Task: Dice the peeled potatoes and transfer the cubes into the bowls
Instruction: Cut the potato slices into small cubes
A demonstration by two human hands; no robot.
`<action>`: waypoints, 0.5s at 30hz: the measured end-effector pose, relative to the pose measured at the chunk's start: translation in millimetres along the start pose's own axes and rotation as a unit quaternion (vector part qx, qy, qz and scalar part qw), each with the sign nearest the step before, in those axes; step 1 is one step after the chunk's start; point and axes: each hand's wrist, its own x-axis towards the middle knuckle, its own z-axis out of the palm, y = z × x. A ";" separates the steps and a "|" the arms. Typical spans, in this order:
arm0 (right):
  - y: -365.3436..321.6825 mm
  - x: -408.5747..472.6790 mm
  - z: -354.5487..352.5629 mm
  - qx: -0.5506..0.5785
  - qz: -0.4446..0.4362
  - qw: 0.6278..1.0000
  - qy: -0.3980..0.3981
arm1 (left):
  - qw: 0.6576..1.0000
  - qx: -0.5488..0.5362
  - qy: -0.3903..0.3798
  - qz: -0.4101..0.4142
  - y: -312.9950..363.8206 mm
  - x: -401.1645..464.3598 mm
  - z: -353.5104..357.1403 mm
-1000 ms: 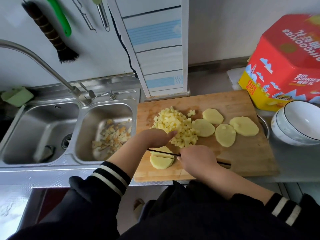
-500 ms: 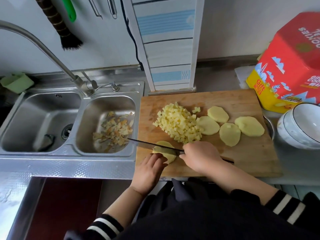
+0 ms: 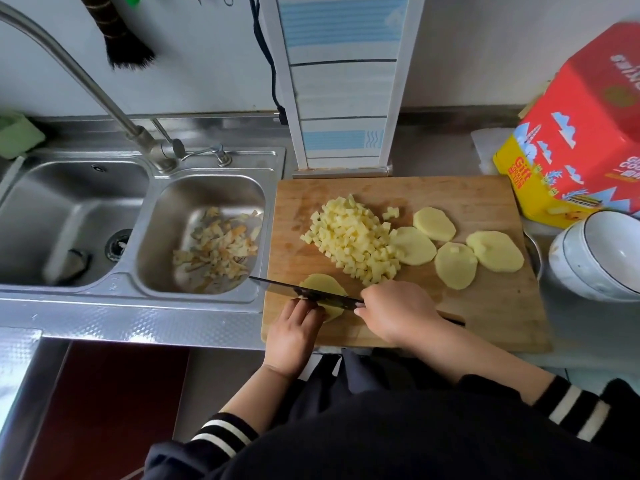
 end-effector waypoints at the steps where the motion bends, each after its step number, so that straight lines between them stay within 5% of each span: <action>1: -0.4 0.6 0.0 -0.002 0.000 1.000 -0.003 | 1.000 -0.001 0.002 -0.001 0.2 -0.1 0.0; 15: 1.1 12.9 16.4 -0.010 0.008 1.000 -0.025 | 1.000 -0.023 0.007 0.008 -3.2 -3.9 1.9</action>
